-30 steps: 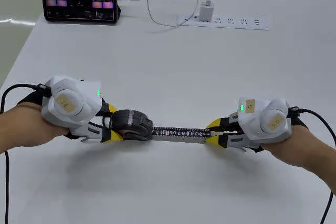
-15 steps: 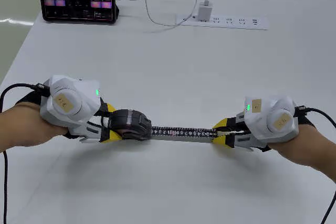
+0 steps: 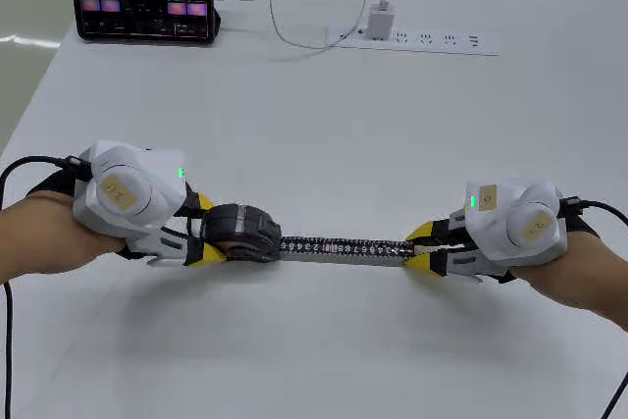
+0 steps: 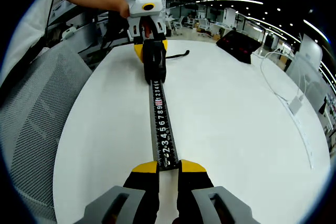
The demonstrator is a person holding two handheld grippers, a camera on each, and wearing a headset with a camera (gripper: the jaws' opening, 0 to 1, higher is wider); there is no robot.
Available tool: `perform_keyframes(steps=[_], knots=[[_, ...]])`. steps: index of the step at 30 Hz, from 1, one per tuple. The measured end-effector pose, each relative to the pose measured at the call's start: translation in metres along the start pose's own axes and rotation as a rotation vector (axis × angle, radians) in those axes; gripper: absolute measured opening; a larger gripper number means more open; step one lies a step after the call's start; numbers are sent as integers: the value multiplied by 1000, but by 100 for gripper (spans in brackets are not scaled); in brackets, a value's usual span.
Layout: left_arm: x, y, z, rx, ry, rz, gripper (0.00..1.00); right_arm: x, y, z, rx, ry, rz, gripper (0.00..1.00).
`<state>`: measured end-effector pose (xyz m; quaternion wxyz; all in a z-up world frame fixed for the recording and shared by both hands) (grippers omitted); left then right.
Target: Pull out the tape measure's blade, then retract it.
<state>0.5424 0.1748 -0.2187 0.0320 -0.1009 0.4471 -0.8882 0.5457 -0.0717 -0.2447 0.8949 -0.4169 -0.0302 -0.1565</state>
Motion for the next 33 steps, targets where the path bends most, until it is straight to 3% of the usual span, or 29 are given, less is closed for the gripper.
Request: perform_keyframes(steps=[33], knots=[[0,0,0,-2,0,0,25,11,-24,-28,-56,-15,-13,8]])
Point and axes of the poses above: the centre of the closed fingertips' face, and the gripper's own axes: y roughly forward along the fingers, x roughly to its right, z roughly out of its top, the point moved 3 cm from there along -y, roughly backward along the fingers, and after that the axes turned 13 degrees about -z, right-handed, at the moved point
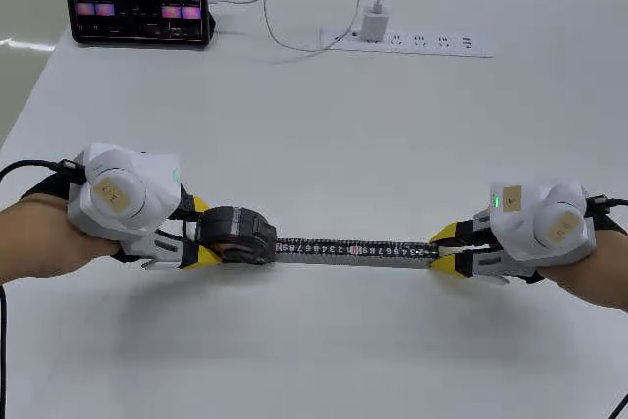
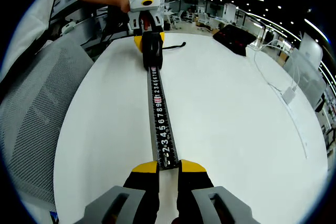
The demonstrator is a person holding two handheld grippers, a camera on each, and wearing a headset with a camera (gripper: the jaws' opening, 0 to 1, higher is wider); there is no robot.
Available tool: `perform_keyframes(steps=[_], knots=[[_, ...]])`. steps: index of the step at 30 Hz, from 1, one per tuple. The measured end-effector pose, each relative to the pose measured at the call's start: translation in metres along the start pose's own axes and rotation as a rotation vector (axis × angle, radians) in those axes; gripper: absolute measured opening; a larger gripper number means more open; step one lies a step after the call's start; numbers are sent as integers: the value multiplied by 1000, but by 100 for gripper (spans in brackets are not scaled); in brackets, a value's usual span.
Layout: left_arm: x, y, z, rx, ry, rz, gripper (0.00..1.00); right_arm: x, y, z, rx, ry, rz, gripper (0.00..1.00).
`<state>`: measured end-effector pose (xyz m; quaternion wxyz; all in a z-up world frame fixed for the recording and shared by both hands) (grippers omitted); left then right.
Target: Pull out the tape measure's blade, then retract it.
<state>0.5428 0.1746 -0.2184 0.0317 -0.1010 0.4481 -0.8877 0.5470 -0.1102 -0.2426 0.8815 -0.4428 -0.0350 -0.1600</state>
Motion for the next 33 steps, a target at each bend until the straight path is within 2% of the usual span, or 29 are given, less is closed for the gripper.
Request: perform_keyframes(steps=[33], knots=[[0,0,1,2,0,3,25,13,-24,-29,-76,-3,-9,7]])
Point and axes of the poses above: the centre of the closed fingertips' face, and the gripper's own axes: y roughly forward along the fingers, x roughly to its right, z roughly out of its top, the point moved 3 cm from there along -y, roughly backward along the fingers, and after that the axes turned 13 degrees about -z, right-handed, at the moved point
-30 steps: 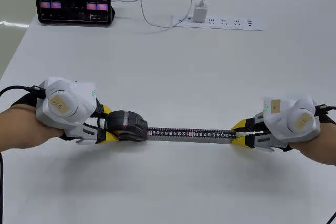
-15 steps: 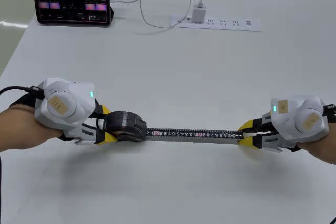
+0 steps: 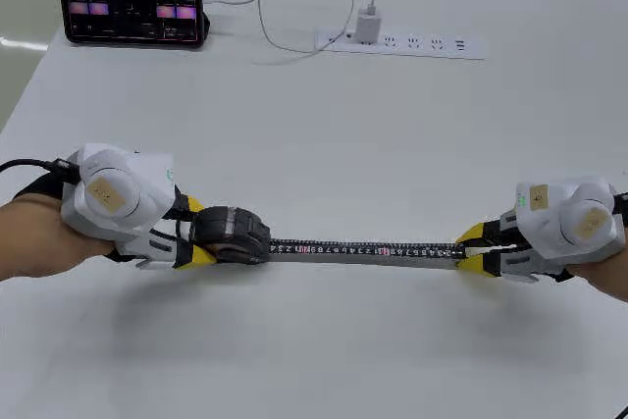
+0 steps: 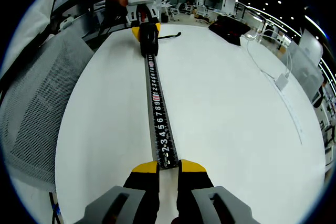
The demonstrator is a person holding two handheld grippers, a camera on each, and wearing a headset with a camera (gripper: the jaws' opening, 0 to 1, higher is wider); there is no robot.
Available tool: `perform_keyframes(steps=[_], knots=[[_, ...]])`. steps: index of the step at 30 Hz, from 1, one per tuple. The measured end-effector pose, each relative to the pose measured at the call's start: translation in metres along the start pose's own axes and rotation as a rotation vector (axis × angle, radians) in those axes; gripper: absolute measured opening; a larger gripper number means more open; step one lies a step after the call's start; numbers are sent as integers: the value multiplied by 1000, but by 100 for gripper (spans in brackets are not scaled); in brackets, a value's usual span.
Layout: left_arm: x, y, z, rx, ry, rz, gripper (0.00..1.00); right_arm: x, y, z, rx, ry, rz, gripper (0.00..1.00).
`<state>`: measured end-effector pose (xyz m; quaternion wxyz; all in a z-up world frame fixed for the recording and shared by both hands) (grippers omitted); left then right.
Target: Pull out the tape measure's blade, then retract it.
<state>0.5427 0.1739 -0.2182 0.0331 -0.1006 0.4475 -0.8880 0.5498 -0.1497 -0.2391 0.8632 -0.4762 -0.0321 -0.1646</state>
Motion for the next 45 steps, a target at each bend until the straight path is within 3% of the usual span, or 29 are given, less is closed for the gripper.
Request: perform_keyframes(steps=[11,32,45], knots=[[0,1,1,-6,-4,7,25,-1,-1,-1,-20,9,19,9],[-1,2,2,-33,-32,26,27,1,-1,0,-87,-52,62,11],[-2,3,3,-22,-52,21,28,1,0,-1,-99,-46,72,11]])
Point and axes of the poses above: the centre of the closed fingertips' face, and the gripper's own axes: y roughly forward along the fingers, x roughly to its right, z roughly out of its top, the point moved 3 cm from there along -y, roughly backward along the fingers, and after that the axes turned 13 degrees about -z, right-handed, at the moved point
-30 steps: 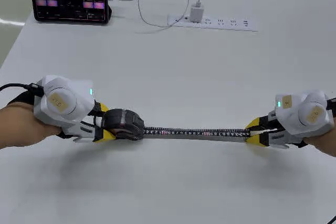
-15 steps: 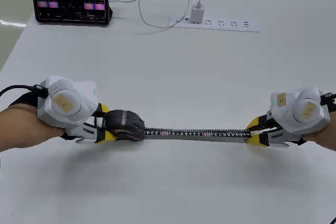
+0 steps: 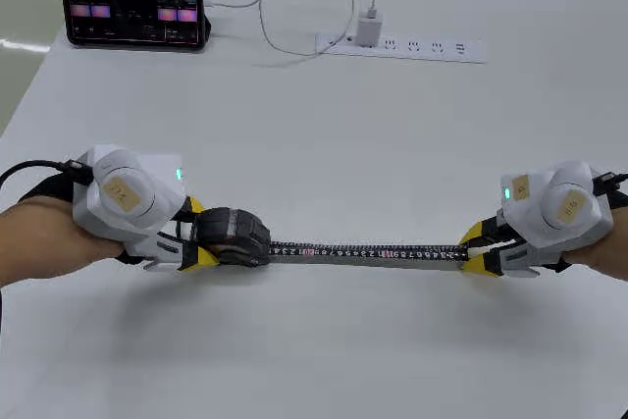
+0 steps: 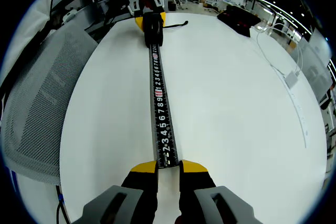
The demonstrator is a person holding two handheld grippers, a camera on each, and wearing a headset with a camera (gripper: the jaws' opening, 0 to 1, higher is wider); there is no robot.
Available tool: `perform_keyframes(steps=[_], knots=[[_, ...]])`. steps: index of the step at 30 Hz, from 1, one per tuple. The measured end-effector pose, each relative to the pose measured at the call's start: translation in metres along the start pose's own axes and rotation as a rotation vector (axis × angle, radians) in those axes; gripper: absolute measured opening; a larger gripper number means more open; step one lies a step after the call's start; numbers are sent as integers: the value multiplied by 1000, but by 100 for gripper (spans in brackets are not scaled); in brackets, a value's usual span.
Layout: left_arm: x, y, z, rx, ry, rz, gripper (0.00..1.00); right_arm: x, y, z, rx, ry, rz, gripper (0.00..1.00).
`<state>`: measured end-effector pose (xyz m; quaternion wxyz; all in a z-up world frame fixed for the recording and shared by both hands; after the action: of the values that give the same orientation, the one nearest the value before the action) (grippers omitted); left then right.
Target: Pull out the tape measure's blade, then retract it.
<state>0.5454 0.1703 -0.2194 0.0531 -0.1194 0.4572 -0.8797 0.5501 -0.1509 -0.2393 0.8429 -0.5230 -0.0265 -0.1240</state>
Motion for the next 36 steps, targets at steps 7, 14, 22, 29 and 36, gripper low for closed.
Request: perform_keyframes(steps=[7,14,22,29,36], knots=[[1,0,0,3,-1,-3,28,0,0,0,2,9,-3,11],[1,0,0,2,-1,-1,28,-1,0,1,2,12,-5,12],[2,0,2,11,-11,-2,29,-1,0,2,-1,9,-2,12],[-2,-3,3,23,-30,16,37,0,-1,6,6,30,-7,20],[0,-4,4,27,-29,10,36,-1,-1,7,6,35,-7,21]])
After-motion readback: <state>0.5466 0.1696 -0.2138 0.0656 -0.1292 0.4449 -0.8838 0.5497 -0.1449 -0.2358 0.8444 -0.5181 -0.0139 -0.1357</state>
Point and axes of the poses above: the centre of the closed fingertips' face, and the gripper's own axes: y roughly forward along the fingers, x roughly to its right, z roughly out of its top, the point moved 3 cm from there along -y, roughly backward along the fingers, and after that the axes turned 13 degrees about -z, right-handed, at the moved point
